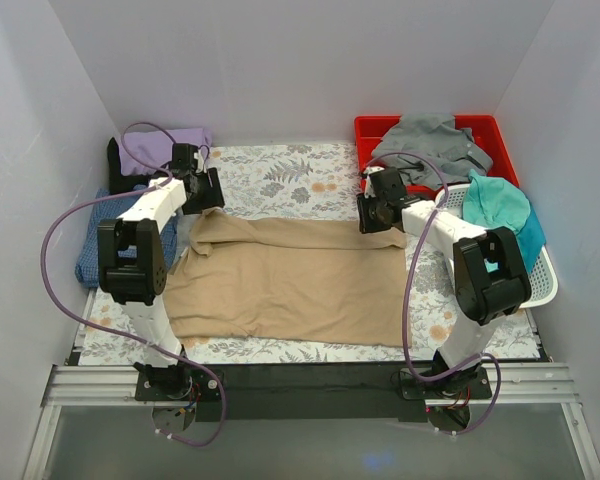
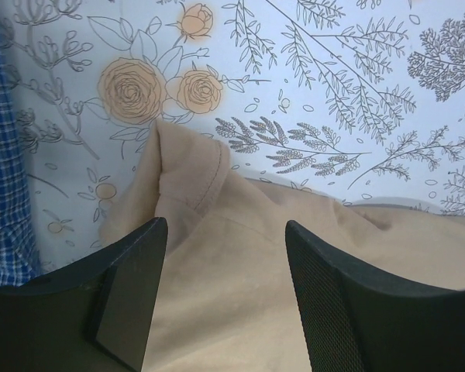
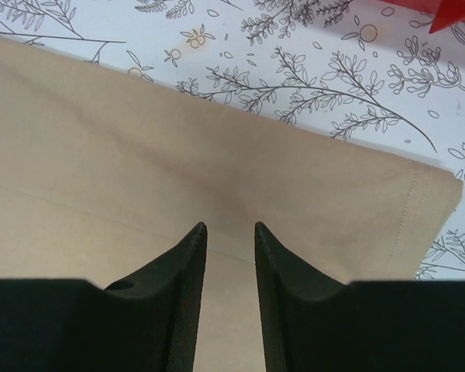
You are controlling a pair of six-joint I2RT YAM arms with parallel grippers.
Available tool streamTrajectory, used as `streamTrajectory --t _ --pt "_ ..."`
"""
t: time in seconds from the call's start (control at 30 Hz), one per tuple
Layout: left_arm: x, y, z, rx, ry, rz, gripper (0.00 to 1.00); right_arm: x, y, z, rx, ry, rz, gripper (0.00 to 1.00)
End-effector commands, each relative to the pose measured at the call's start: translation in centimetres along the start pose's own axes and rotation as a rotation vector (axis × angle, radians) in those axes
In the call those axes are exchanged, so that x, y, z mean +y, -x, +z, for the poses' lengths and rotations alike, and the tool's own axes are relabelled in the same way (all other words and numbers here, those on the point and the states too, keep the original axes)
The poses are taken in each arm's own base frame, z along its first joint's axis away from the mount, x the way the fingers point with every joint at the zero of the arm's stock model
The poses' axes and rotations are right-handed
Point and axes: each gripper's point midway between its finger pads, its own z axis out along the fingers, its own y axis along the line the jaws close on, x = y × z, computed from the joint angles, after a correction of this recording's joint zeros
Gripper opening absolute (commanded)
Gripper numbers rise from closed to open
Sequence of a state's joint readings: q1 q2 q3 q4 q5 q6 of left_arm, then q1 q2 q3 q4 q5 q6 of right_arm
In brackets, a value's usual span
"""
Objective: Fold and stack the t-shirts
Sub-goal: Fold the tshirt
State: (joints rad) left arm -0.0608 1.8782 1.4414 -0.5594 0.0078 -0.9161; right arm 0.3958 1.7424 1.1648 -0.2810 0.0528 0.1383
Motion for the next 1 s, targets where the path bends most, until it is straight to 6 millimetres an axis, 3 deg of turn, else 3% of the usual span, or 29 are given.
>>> streamTrajectory --t 0.0,0.4,0.7,0.9,0.97 --pt "-0.8 1.0 0.3 -0.033 -0.052 0.030 0.61 1.7 3.0 -0.2 -0.077 0.060 0.008 0.37" --pt "2.2 0.6 2.5 -0.083 0.144 0.166 0.57 2.4 2.7 2.9 -0.049 0.096 0.022 0.36" --pt "1.2 -1.0 3.3 -0.073 0.160 0.251 0.53 2.3 1.8 3.9 -0.023 0.093 0.023 0.36" --pt "2.1 0.4 2.7 -0.124 0.241 0.252 0.50 2.3 1.7 4.1 -0.022 0.091 0.021 0.35" --pt "2.2 1.0 2.5 -0.145 0.256 0.245 0.46 2.0 1.5 4.8 -0.013 0.081 0.015 0.30"
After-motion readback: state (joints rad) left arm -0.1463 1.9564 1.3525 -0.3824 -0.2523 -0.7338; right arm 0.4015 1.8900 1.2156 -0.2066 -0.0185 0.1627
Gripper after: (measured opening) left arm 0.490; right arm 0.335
